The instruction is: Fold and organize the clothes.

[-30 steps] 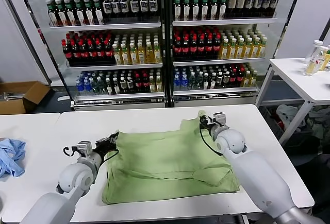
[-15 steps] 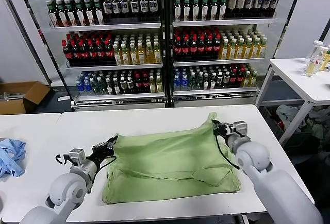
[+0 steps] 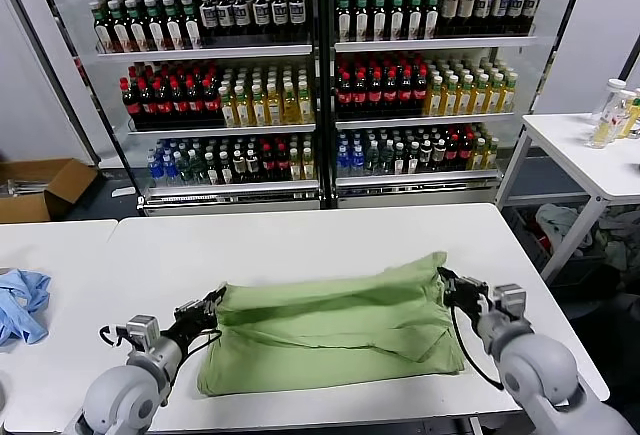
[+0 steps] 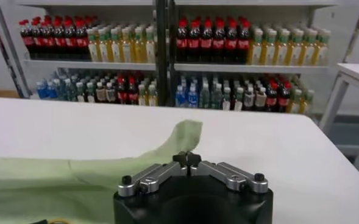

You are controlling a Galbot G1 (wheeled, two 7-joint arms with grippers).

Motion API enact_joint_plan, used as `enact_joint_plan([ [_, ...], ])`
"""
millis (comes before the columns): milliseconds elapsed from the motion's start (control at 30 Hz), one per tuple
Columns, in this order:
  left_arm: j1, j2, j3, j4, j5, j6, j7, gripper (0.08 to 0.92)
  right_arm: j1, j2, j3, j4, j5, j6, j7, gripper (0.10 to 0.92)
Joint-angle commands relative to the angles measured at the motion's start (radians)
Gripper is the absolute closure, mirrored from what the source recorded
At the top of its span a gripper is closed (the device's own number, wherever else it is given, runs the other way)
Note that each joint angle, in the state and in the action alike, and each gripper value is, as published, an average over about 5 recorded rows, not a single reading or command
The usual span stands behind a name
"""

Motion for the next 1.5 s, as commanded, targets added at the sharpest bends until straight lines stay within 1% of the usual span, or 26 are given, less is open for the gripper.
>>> enact_joint_plan([
  [33, 0.094, 0.005, -0.024, -0.020, 0.052, 0.026, 0.006, 0.906, -0.184, 0.013, 0.081, 0.076, -0.017, 0.000, 0.003, 0.918],
  [167, 0.090, -0.007, -0.018, -0.015, 0.083, 0.030, 0.006, 0.906, -0.176, 0.023, 0.068, 0.057, -0.042, -0.001, 0.012, 0.918],
  [267, 0.084, -0.027, -0.009, -0.014, 0.134, 0.013, -0.004, 0.869, -0.170, 0.031, 0.060, 0.052, -0.057, -0.006, 0.018, 0.918],
  [400, 0.100, -0.071, -0.014, -0.048, 0.223, -0.040, -0.048, 0.761, -0.180, 0.043, 0.057, 0.067, -0.078, -0.015, 0.021, 0.915],
  [467, 0.123, -0.103, -0.022, -0.080, 0.275, -0.074, -0.081, 0.701, -0.190, 0.047, 0.059, 0.077, -0.088, -0.018, 0.022, 0.895],
  [567, 0.166, -0.164, -0.028, -0.123, 0.347, -0.112, -0.131, 0.614, -0.203, 0.052, 0.065, 0.091, -0.097, -0.017, 0.024, 0.826],
  [667, 0.206, -0.233, -0.017, -0.150, 0.403, -0.124, -0.164, 0.528, -0.214, 0.057, 0.069, 0.106, -0.111, -0.010, 0.024, 0.740],
  [800, 0.227, -0.308, 0.006, -0.136, 0.442, -0.115, -0.194, 0.415, -0.215, 0.059, 0.066, 0.120, -0.135, 0.011, 0.018, 0.627],
  [933, 0.222, -0.345, 0.022, -0.099, 0.459, -0.091, -0.209, 0.302, -0.206, 0.052, 0.065, 0.120, -0.149, 0.029, 0.015, 0.506],
  [1100, 0.214, -0.356, 0.035, -0.055, 0.479, -0.064, -0.213, 0.195, -0.200, 0.044, 0.070, 0.119, -0.149, 0.036, 0.016, 0.367],
  [1167, 0.210, -0.360, 0.037, -0.040, 0.478, -0.056, -0.215, 0.186, -0.199, 0.043, 0.072, 0.119, -0.148, 0.037, 0.017, 0.307],
  [1267, 0.203, -0.367, 0.038, -0.025, 0.473, -0.050, -0.218, 0.219, -0.199, 0.040, 0.074, 0.121, -0.146, 0.037, 0.018, 0.235],
  [1333, 0.201, -0.369, 0.037, -0.020, 0.467, -0.048, -0.219, 0.271, -0.199, 0.037, 0.077, 0.123, -0.143, 0.037, 0.019, 0.212],
  [1500, 0.200, -0.368, 0.032, -0.018, 0.444, -0.043, -0.217, 0.418, -0.199, 0.033, 0.083, 0.128, -0.136, 0.037, 0.022, 0.203],
])
